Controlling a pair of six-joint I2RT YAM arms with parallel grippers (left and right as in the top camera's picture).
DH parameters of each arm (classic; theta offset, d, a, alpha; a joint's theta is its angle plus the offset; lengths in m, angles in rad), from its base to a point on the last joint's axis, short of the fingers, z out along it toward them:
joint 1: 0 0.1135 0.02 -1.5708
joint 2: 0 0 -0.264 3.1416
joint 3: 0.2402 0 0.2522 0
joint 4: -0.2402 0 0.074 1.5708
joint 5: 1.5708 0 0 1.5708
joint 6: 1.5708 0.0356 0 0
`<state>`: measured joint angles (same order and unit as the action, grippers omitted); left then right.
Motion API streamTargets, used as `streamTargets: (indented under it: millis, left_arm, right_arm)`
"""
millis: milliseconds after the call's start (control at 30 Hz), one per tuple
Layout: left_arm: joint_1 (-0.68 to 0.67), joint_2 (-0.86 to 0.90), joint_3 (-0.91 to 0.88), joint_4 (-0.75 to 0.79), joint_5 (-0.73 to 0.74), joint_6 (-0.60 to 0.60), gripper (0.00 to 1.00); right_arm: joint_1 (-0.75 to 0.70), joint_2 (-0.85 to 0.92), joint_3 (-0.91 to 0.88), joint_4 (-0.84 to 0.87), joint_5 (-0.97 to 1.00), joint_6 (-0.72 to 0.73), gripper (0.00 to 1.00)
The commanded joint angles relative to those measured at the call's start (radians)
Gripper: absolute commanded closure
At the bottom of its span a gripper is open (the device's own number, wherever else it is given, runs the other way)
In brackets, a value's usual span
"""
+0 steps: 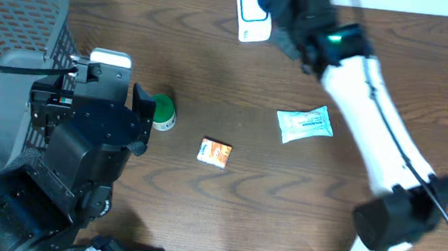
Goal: Scan the item barcode
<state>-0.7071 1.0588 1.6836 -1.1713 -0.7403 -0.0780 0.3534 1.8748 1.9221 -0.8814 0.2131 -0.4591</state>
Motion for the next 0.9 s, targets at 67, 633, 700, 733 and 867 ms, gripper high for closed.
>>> streamTargets:
  millis: [67,633,700,733,867]
  left_arm:
    - [0.003,0.001,0.006,-0.003,-0.020,0.005,0.02]
    - [0.003,0.001,0.006,-0.003,-0.020,0.005,0.02]
    - [0.003,0.001,0.006,-0.003,-0.020,0.005,0.02]
    - [0.003,0.001,0.006,-0.003,-0.020,0.005,0.02]
    - [0.003,0.001,0.006,-0.003,-0.020,0.005,0.02]
  right_arm:
    - [-0.168,-0.030,0.002,-0.194,0.010,0.313,0.99]
    - [-0.674,-0.023,-0.251,0.000,0.134,0.107,0.99]
    - [-0.723,-0.023,-0.327,0.077,0.138,0.082,0.99]
    - [-0.747,-0.023,-0.360,0.114,0.144,0.080,0.99]
    - [-0.838,-0.023,-0.475,0.266,0.191,0.076,0.99]
